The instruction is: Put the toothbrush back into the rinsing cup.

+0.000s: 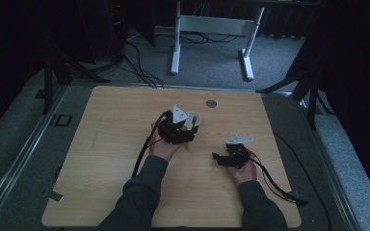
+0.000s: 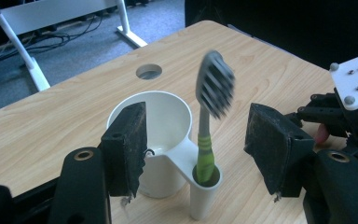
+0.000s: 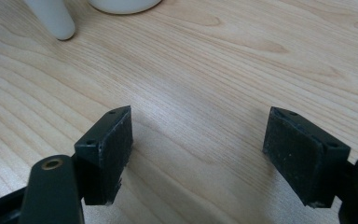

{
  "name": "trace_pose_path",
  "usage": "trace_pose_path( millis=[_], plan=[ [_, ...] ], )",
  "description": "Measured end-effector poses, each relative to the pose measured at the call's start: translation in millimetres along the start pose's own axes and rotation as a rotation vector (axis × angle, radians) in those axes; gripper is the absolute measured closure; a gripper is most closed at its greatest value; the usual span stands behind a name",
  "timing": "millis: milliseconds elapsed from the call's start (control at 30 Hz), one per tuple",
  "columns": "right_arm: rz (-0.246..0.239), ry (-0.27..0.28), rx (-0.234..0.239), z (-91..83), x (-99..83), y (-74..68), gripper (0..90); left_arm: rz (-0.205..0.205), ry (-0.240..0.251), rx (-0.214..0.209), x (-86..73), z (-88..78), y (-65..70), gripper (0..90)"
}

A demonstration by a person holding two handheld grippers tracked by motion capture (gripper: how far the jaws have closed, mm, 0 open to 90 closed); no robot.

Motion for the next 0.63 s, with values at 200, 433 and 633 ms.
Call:
trace_pose_path(
  millis=[200, 433, 633],
  plan=[
    [0.002, -0.001, 0.0, -0.1, -0.1, -0.2, 23.5, -0.006, -0.012, 0.008, -5.8, -2.8, -5.4, 39.4],
    [0.003, 0.0, 0.0, 0.0, 0.0, -0.3, 23.5, 0.001, -0.029, 0.031, -16.3, -9.7, -10.0, 40.4],
    [0.002, 0.0, 0.001, 0.0, -0.1, -0.3, 23.5, 0.025, -0.038, 0.049, -25.2, -16.2, -12.5, 41.0]
  ],
)
Point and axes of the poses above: each handheld gripper's, and its own axes: z roughly forward along the jaws, x roughly out of its top, y roughly to its right, the point moved 10 cm from there along z, roughly forward along the jaws, and after that the axes turned 9 degrees about -z, right-handed, at the moved point
